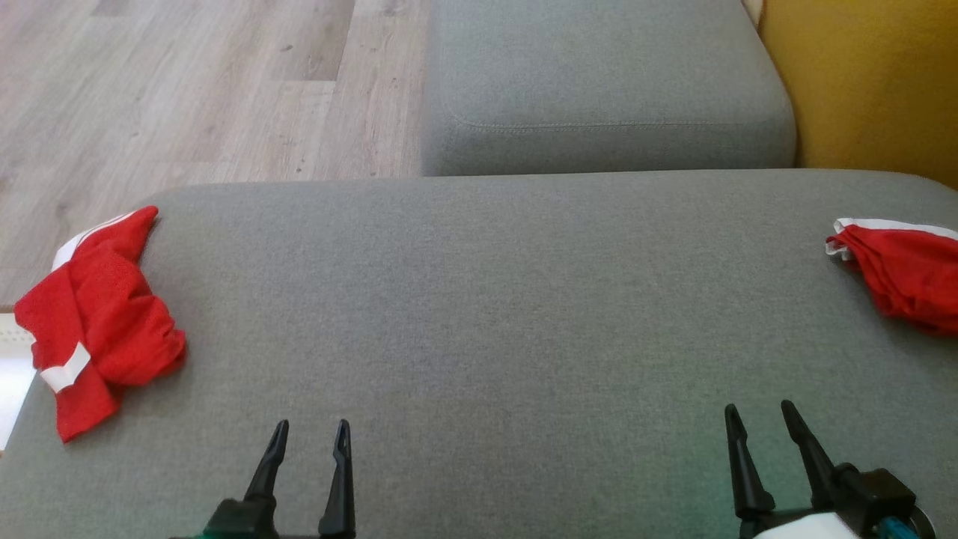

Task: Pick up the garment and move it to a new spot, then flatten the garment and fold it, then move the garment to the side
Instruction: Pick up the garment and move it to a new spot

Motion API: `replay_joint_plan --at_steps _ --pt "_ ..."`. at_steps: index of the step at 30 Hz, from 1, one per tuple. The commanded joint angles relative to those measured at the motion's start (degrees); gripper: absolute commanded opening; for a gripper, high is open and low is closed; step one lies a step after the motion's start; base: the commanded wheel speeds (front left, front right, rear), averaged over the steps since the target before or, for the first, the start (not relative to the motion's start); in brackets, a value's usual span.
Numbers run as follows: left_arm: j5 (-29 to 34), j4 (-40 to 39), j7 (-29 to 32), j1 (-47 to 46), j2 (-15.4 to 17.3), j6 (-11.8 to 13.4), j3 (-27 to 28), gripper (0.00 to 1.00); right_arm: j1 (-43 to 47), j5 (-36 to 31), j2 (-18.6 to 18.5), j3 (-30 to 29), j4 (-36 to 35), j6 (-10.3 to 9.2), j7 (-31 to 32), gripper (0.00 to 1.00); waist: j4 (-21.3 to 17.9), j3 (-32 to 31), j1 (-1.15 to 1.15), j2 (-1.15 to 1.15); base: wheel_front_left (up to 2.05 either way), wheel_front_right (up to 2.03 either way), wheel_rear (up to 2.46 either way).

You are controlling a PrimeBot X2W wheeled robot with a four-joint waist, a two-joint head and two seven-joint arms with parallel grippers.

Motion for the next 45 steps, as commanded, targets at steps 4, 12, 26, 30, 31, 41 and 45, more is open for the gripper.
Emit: replay_joint_plan --at_steps 4,12,26,30,31,41,45 --pt "0.27 -2.1 -0.29 -2.82 -0.46 0.38 1.41 1.0 -1.76 0.14 -0.38 0.79 -1.7 -0.05 -0.63 1.0 0.61 0.32 0.0 0.0 0.0 0.0 0.0" --pt "0.27 -1.83 -0.29 -3.48 -0.46 0.94 2.06 1.0 -1.43 0.66 -0.15 0.97 -1.0 -0.05 -0.63 1.0 5.42 0.8 0.0 0.0 0.0 0.0 0.0" --pt "1.1 -2.24 -0.29 -3.28 -0.47 1.29 6.14 1.0 -2.77 1.57 0.27 2.22 -0.54 -0.05 -0.63 1.0 15.35 2.13 0.0 0.0 0.0 0.0 0.0" --pt "1.17 -2.59 -0.29 -3.33 -0.47 1.62 7.33 1.0 -2.93 1.42 0.32 1.83 -0.69 -0.05 -0.63 1.0 17.47 2.73 0.0 0.0 0.0 0.0 0.0" --pt "1.22 -2.72 -0.29 -3.39 -0.47 1.66 7.56 1.0 -2.93 1.33 0.34 1.65 -0.79 -0.05 -0.63 1.0 17.94 2.9 0.0 0.0 0.0 0.0 0.0" --pt "3.41 -4.3 -0.29 -6.37 -0.2 0.92 9.32 1.0 -3.69 1.08 -2.3 0.07 -1.25 -0.05 -0.63 1.0 19.57 7.69 0.0 0.0 0.0 0.0 0.0" --pt "4.33 -7.1 -0.29 -14.05 -0.08 0.71 10.67 1.0 -6.05 1.13 -6.91 -0.19 -2.41 -0.05 -0.63 1.0 18.89 14.17 0.0 0.0 0.0 0.0 0.0"
